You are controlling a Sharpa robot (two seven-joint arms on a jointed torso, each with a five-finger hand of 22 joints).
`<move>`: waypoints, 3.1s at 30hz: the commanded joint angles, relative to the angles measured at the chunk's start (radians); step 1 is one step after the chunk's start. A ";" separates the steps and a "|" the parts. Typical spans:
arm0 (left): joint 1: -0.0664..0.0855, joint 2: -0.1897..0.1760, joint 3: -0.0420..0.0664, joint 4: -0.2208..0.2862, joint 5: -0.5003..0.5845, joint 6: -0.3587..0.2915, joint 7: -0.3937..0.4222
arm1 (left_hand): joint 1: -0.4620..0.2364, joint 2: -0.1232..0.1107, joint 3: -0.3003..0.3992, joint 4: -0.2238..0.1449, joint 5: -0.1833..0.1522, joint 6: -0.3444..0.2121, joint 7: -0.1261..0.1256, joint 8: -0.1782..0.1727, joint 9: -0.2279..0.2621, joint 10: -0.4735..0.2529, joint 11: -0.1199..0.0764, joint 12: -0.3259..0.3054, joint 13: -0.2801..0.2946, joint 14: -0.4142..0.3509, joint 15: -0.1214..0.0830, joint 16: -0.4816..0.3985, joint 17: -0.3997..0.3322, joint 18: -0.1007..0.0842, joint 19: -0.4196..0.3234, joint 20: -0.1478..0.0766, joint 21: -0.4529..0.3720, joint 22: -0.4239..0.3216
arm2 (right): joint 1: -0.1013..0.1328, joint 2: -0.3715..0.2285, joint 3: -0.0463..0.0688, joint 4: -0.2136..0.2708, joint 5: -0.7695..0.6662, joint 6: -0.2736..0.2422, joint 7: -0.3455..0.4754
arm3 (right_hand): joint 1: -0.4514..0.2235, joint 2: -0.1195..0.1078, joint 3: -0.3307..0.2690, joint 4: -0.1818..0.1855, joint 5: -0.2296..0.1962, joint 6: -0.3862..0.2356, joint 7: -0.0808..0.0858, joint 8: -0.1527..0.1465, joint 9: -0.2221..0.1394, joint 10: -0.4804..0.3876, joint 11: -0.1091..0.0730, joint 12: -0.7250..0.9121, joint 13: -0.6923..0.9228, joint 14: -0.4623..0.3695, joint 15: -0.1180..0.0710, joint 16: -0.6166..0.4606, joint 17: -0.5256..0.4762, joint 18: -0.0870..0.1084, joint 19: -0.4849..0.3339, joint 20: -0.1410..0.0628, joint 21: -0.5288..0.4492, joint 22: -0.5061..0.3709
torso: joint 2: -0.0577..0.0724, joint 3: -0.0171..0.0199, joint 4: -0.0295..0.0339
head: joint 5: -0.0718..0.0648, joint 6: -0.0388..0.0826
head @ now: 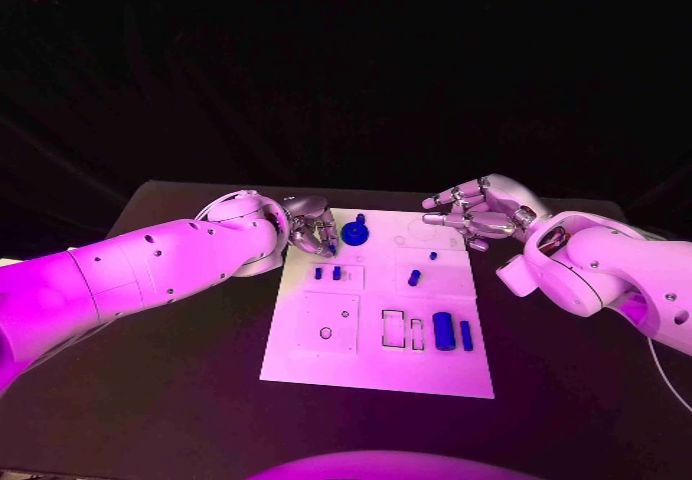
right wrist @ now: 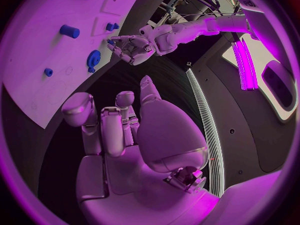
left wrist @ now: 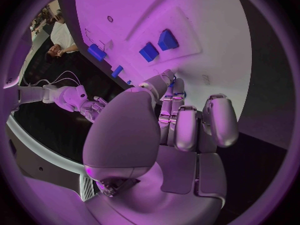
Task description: Assemble the parts on the task board
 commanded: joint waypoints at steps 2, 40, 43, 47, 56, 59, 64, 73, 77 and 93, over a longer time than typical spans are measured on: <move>0.000 0.004 0.000 -0.001 -0.013 0.036 0.001 | -0.010 0.001 0.007 -0.001 -0.002 0.003 0.001 -0.001 0.001 0.005 0.000 -0.004 0.001 0.026 -0.005 -0.002 0.001 -0.011 0.022 -0.004 0.005 0.070 | -0.001 0.001 0.000 0.001 -0.008 0.014 0.006 | 0.002 0.005 -0.006 -0.001 0.001 -0.006 0.002 0.006 0.000 -0.007 -0.002 0.001 0.001 0.039 0.008 -0.004 0.005 0.014 -0.006 -0.003 -0.006 -0.001 | -0.001 -0.0003 0.0011 | 0.000 -0.001; -0.001 0.027 -0.006 -0.026 -0.066 0.058 -0.018 | -0.039 -0.034 0.032 -0.021 -0.007 -0.068 0.022 -0.062 -0.028 -0.034 0.024 -0.060 -0.004 0.019 0.014 -0.011 -0.019 -0.004 0.005 0.011 -0.032 0.054 | -0.001 0.000 0.000 0.001 -0.009 0.013 0.000 | 0.003 0.006 -0.008 0.000 0.001 -0.007 0.003 0.007 0.000 -0.010 -0.002 -0.003 -0.005 0.038 0.008 -0.007 0.001 0.015 -0.008 -0.003 -0.010 -0.007 | 0.000 -0.0010 0.0010 | -0.002 -0.005; -0.001 0.027 -0.006 -0.025 -0.066 0.051 -0.017 | -0.046 -0.040 0.035 -0.023 -0.007 -0.083 0.024 -0.073 -0.034 -0.045 0.028 -0.071 -0.006 0.018 0.017 -0.012 -0.024 -0.003 0.003 0.014 -0.037 0.053 | -0.001 -0.001 0.000 -0.002 -0.012 0.011 -0.005 | 0.003 0.005 -0.012 0.001 0.001 -0.009 0.003 0.006 0.000 -0.018 -0.001 -0.012 -0.013 0.034 0.008 -0.015 -0.009 0.018 -0.017 -0.002 -0.021 -0.022 | -0.001 -0.0008 0.0003 | -0.001 -0.006; -0.001 0.026 -0.006 -0.026 -0.065 0.044 -0.016 | -0.051 -0.044 0.038 -0.024 -0.007 -0.083 0.029 -0.074 -0.035 -0.052 0.032 -0.079 -0.008 0.016 0.020 -0.014 -0.030 -0.002 0.001 0.017 -0.043 0.050 | -0.001 -0.002 0.000 -0.007 -0.016 0.010 -0.010 | 0.010 0.008 -0.021 0.004 0.001 -0.014 0.006 0.006 0.000 -0.094 0.002 -0.110 -0.111 0.015 0.011 -0.055 -0.056 0.030 -0.056 0.000 -0.069 -0.089 | -0.001 -0.0012 0.0002 | -0.001 -0.007; -0.001 0.022 -0.006 -0.027 -0.055 0.022 -0.013 | -0.062 -0.061 0.042 -0.029 -0.006 -0.113 0.046 -0.085 -0.046 -0.079 0.047 -0.103 -0.016 0.011 0.033 -0.021 -0.046 0.002 -0.008 0.028 -0.069 0.037 | -0.001 -0.003 0.000 -0.034 -0.108 0.024 -0.062 | 0.079 0.042 -0.042 0.000 -0.011 -0.015 0.009 0.024 0.002 -0.145 0.003 -0.330 -0.320 -0.036 0.012 -0.222 -0.225 0.064 -0.147 0.000 -0.244 -0.301 | -0.001 -0.0017 0.0004 | -0.004 -0.006; -0.002 0.015 -0.005 -0.022 -0.047 0.017 -0.011 | -0.063 -0.067 0.043 -0.033 -0.006 -0.134 0.048 -0.087 -0.049 -0.090 0.051 -0.110 -0.019 0.009 0.036 -0.023 -0.052 0.005 -0.012 0.031 -0.083 0.030 | -0.001 -0.004 0.000 -0.051 -0.188 0.044 -0.102 | 0.144 0.055 -0.022 -0.033 -0.033 0.004 0.006 0.035 0.003 -0.153 0.005 -0.445 -0.420 -0.030 0.009 -0.248 -0.247 0.065 -0.134 -0.004 -0.260 -0.316 | -0.001 -0.0024 0.0000 | -0.007 -0.008; -0.002 -0.014 -0.002 -0.005 0.001 0.008 -0.002 | -0.060 -0.069 0.045 -0.038 -0.005 -0.150 0.045 -0.085 -0.049 -0.102 0.052 -0.116 -0.022 0.007 0.038 -0.027 -0.061 0.012 -0.021 0.034 -0.115 0.012 | -0.001 -0.004 0.000 -0.075 -0.375 0.075 -0.166 | 0.205 0.061 0.005 -0.077 -0.050 0.049 0.004 0.043 0.003 -0.120 0.010 -0.597 -0.558 -0.012 0.006 -0.259 -0.253 0.061 -0.105 -0.007 -0.255 -0.305 | -0.001 -0.0017 0.0000 | -0.012 -0.005; 0.014 -0.114 0.011 0.060 0.410 -0.063 0.126 | -0.036 -0.049 0.078 -0.059 0.001 -0.134 0.047 -0.071 -0.043 -0.100 0.053 -0.103 -0.023 -0.057 0.037 -0.123 -0.224 0.048 -0.093 0.036 -0.310 -0.096 | -0.001 0.020 0.000 -0.093 -0.753 0.096 -0.292 | 0.225 0.062 0.045 -0.126 -0.080 0.109 -0.013 0.020 -0.003 -0.052 0.000 -0.754 -0.721 0.016 0.006 -0.226 -0.212 0.051 -0.067 -0.015 -0.216 -0.250 | -0.001 -0.0008 0.0018 | -0.021 0.003; 0.018 -0.151 0.012 0.095 0.692 -0.102 0.231 | -0.034 -0.041 0.094 -0.068 0.000 -0.115 0.057 -0.065 -0.043 -0.106 0.060 -0.095 -0.025 -0.191 0.042 -0.303 -0.493 0.096 -0.223 0.038 -0.593 -0.251 | -0.009 0.041 0.000 -0.104 -0.872 0.107 -0.334 | 0.217 0.056 0.052 -0.134 -0.087 0.119 -0.015 0.011 -0.003 -0.043 0.001 -0.777 -0.751 0.020 0.007 -0.217 -0.201 0.048 -0.060 -0.015 -0.206 -0.236 | 0.000 -0.0015 0.0026 | -0.026 0.005; 0.014 -0.212 0.010 0.210 1.308 -0.173 0.398 | -0.042 -0.020 0.072 -0.071 0.005 -0.091 0.050 -0.051 -0.042 -0.072 0.049 -0.053 -0.015 -0.253 0.035 -0.396 -0.618 0.106 -0.272 0.034 -0.678 -0.299 | -0.039 0.133 0.000 -0.171 -0.993 0.161 -0.363 | 0.203 0.058 0.088 -0.155 -0.100 0.140 -0.022 -0.012 -0.003 -0.034 -0.001 -0.829 -0.828 0.031 0.006 -0.192 -0.174 0.040 -0.036 -0.016 -0.168 -0.185 | 0.000 -0.0022 0.0025 | -0.028 0.018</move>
